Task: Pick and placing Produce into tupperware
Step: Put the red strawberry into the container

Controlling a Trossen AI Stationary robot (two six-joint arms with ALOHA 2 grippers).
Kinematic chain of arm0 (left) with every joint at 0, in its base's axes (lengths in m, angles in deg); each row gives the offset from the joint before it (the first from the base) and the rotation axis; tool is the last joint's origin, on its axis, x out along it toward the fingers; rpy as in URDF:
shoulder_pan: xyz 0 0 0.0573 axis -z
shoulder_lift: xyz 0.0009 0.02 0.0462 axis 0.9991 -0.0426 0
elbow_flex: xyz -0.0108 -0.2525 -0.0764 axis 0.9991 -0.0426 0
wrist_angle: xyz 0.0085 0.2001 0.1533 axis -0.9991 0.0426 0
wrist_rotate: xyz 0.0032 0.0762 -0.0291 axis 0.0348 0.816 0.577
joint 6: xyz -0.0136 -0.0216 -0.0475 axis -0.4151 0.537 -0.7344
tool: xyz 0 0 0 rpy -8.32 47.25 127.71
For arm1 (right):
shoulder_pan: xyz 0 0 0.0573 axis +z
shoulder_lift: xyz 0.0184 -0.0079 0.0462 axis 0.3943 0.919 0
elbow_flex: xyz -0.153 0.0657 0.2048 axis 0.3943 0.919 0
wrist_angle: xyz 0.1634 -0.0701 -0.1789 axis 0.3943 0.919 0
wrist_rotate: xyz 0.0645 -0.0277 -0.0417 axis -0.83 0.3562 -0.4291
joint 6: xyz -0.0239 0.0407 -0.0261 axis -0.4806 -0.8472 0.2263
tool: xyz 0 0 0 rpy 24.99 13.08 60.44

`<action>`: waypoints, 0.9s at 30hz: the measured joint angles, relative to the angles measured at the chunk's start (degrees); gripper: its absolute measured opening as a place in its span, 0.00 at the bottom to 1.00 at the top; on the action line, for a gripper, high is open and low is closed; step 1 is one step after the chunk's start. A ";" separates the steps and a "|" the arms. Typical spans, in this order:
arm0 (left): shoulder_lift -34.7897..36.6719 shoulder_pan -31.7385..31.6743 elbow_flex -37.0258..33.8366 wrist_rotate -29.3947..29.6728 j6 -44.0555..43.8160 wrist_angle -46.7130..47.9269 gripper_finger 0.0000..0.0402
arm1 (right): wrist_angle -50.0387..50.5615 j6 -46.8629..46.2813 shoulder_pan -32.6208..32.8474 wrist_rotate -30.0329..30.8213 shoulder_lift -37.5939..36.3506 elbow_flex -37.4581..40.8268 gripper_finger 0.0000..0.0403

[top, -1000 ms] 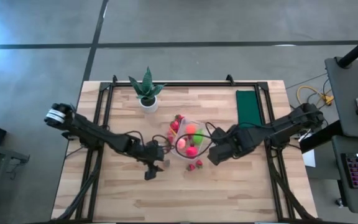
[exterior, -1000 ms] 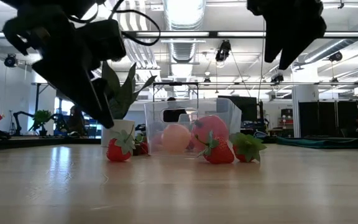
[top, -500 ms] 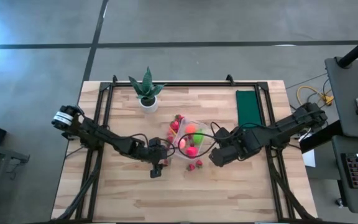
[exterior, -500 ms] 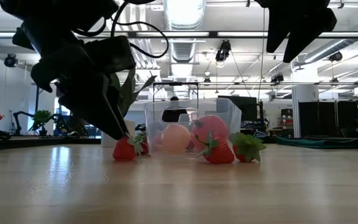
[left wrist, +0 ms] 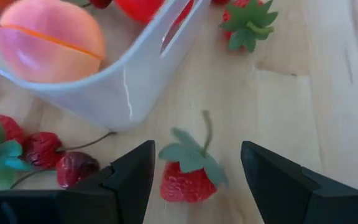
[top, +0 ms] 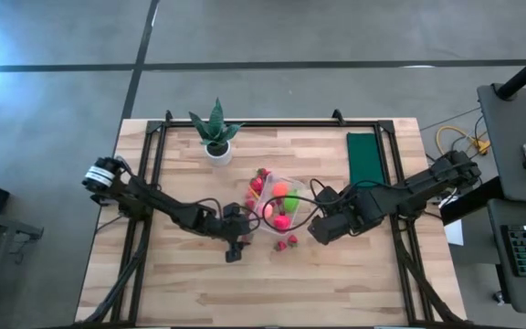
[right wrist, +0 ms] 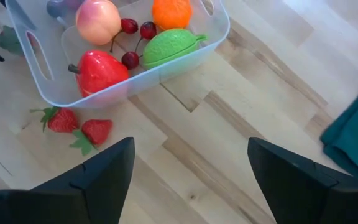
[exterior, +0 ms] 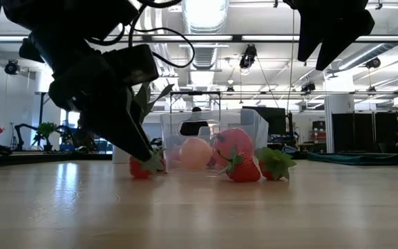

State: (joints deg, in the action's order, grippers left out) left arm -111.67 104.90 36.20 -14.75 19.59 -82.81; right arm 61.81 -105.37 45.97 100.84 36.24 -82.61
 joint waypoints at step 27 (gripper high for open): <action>-1.01 0.02 -0.33 1.81 6.16 0.44 0.35 | 1.47 -0.41 -0.20 0.25 0.00 0.03 0.75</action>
State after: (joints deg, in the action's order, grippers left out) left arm -112.67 104.92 35.87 -12.94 25.75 -82.37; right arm 63.29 -105.78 45.77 101.08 36.24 -82.58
